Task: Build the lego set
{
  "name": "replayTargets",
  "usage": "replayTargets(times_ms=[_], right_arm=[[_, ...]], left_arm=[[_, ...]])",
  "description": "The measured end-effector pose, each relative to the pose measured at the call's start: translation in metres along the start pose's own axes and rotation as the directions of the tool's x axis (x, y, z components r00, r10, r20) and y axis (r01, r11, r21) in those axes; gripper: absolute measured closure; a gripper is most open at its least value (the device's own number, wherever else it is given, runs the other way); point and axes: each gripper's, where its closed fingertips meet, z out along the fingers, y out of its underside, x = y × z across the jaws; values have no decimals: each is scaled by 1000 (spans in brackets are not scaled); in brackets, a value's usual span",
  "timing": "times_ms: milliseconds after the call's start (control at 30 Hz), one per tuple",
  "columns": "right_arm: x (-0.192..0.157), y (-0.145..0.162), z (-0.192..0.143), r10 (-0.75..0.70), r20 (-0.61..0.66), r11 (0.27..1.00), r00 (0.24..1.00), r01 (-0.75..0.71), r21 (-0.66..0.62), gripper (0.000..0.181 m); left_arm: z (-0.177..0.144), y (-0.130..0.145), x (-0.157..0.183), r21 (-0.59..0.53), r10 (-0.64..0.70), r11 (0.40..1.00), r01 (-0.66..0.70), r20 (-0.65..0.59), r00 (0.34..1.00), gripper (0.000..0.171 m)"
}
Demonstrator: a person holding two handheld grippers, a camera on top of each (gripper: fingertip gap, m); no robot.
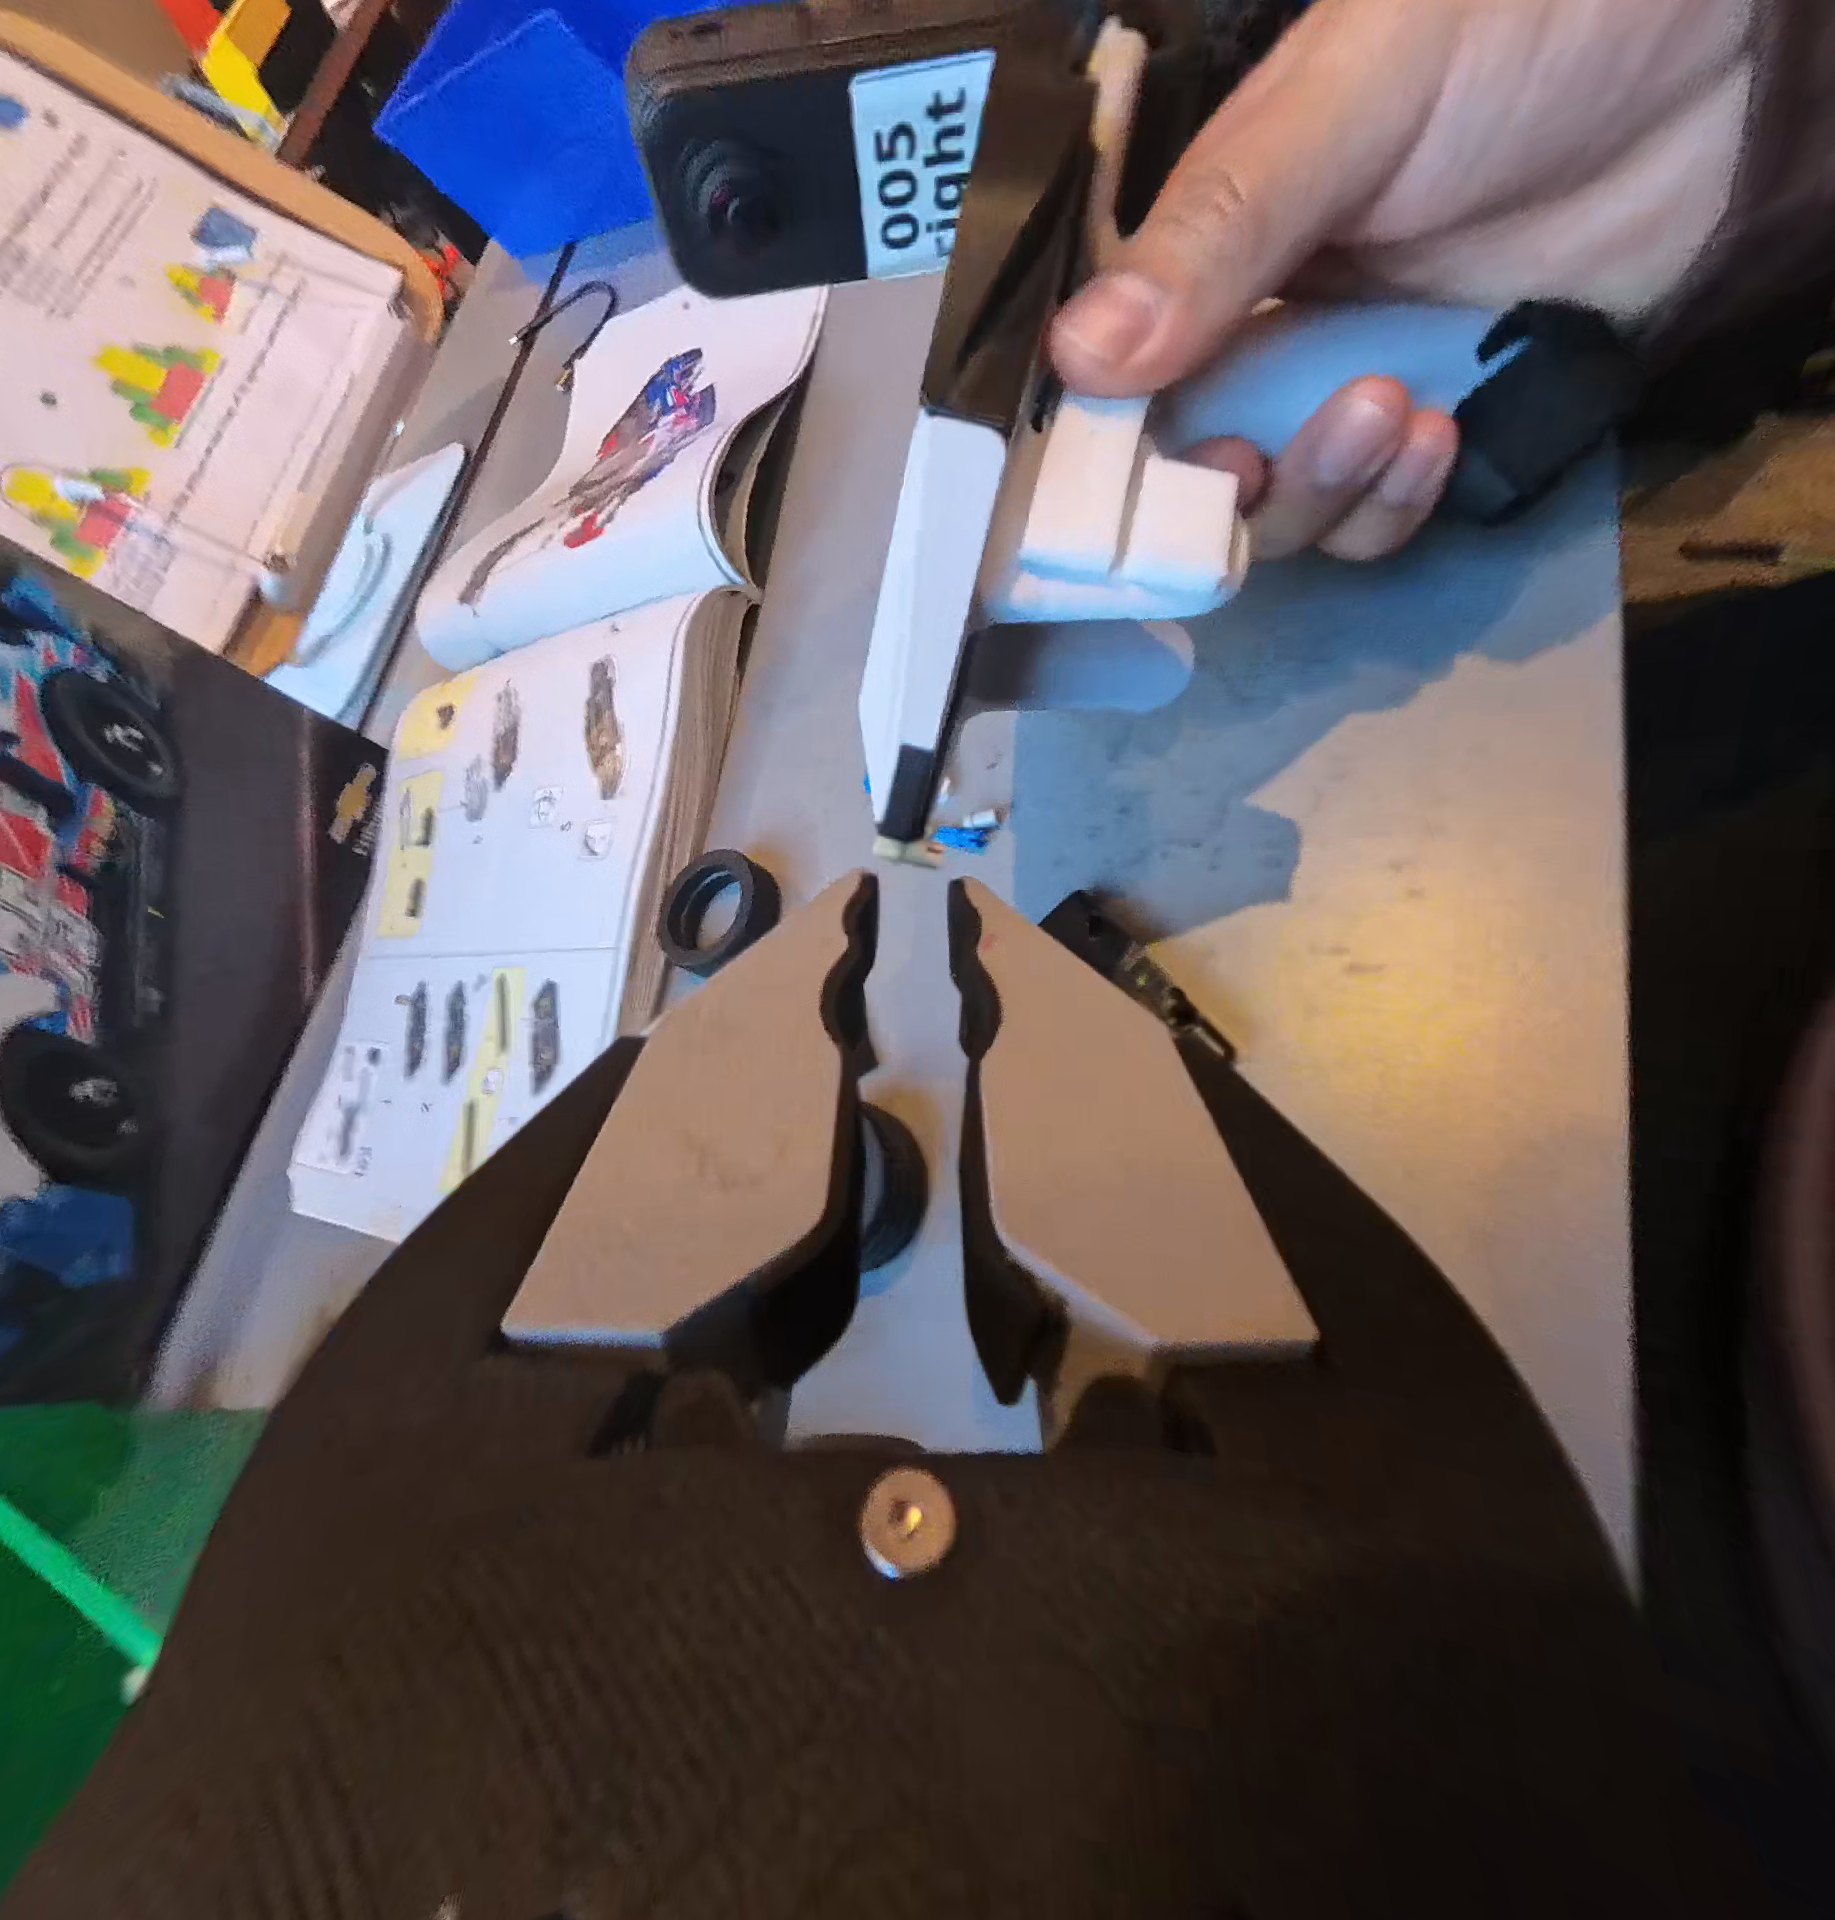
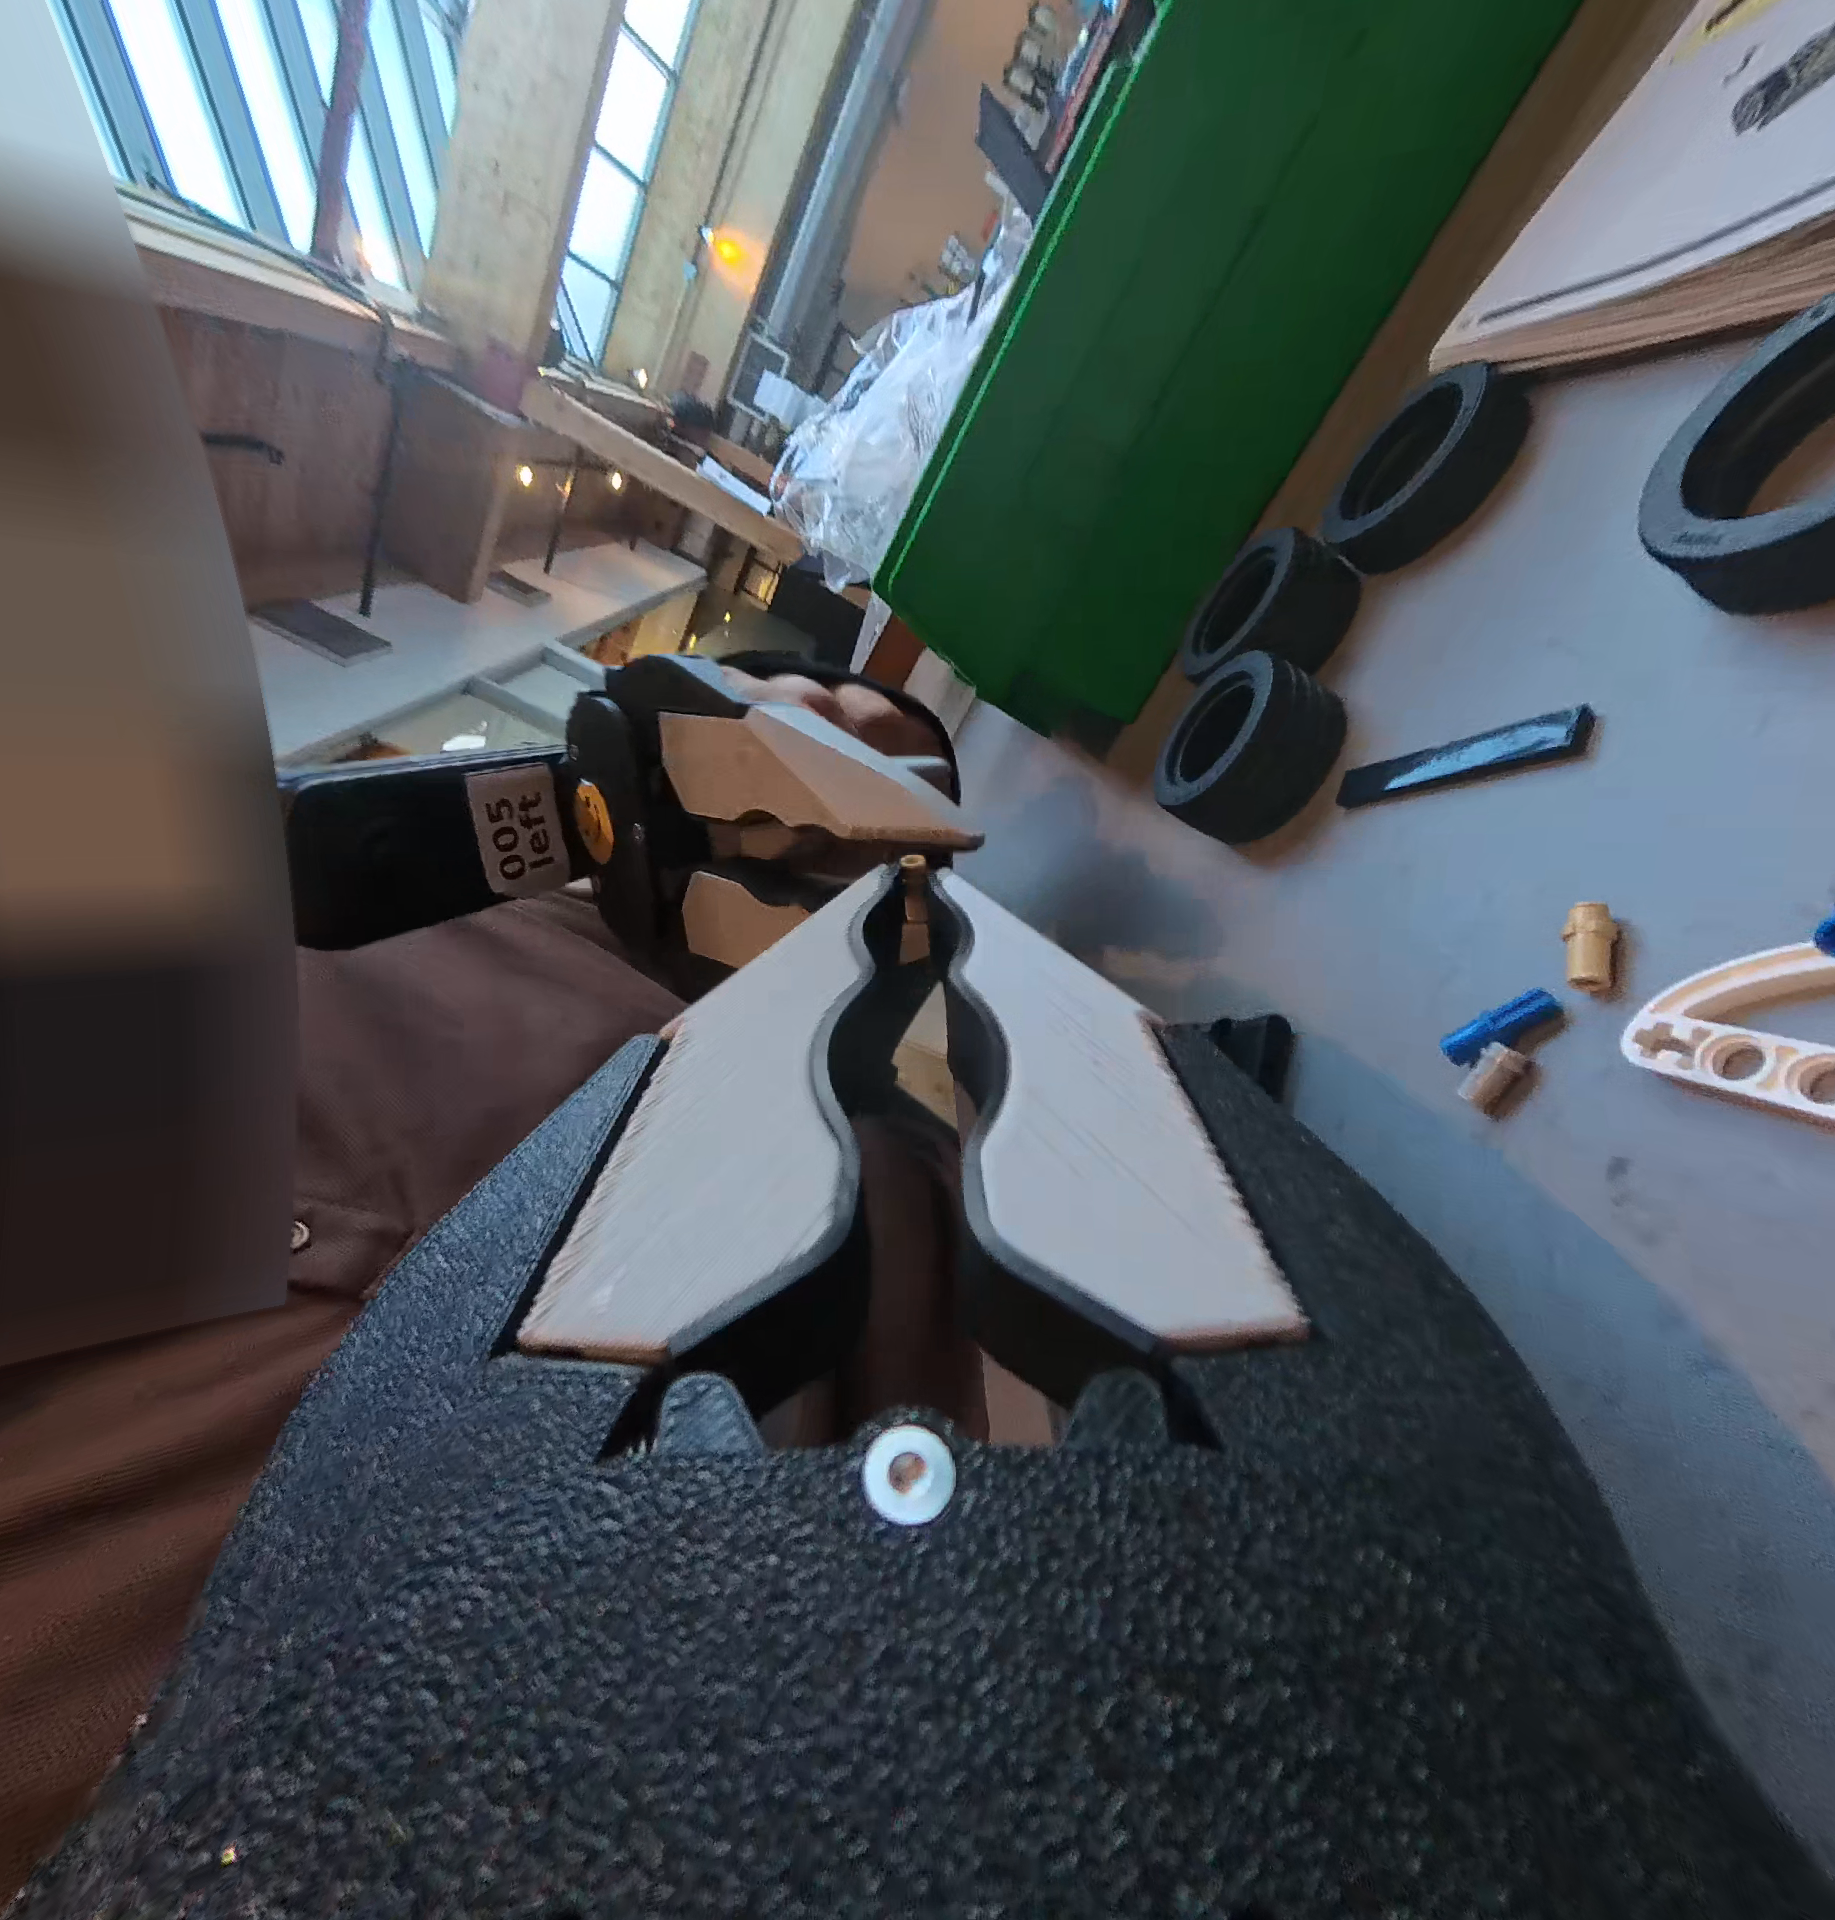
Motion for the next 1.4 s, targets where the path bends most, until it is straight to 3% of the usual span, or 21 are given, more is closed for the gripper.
replayTargets(times_ms=[133,233,333,433,600,833,1033,1233,1400], right_arm=[[2,-6,-2,-14,-11,999,1000,14,44,178],[1,-11,-4,-23,1,996,1000,22,83,178],[-5,-15,-4,-62,12,992,998,60,112,178],[-7,-17,-4,-124,-11,985,992,125,121,178],[-7,-20,-6,-197,-49,971,979,202,127,179],[-9,-16,-3,-253,-72,960,965,259,102,178],[-6,-12,-3,-336,-135,938,932,344,36,178],[-3,1,-6,-566,-234,824,791,533,-192,180],[-3,14,-6,-685,-223,722,693,607,-332,174]], left_arm=[[0,2,0,29,-148,988,149,-20,989,162],[1,5,-2,23,-272,962,273,-49,961,154],[1,-3,3,42,-454,883,468,-184,872,150],[1,-7,-1,39,-579,796,604,-242,778,151],[-2,-18,-4,63,-655,699,712,-342,674,157],[-4,-23,-8,74,-688,641,764,-385,615,162],[-2,-18,-7,59,-673,676,735,-359,647,169],[-1,-11,6,38,-486,857,514,-273,830,169],[-2,-10,15,17,-384,914,405,-284,879,170]])
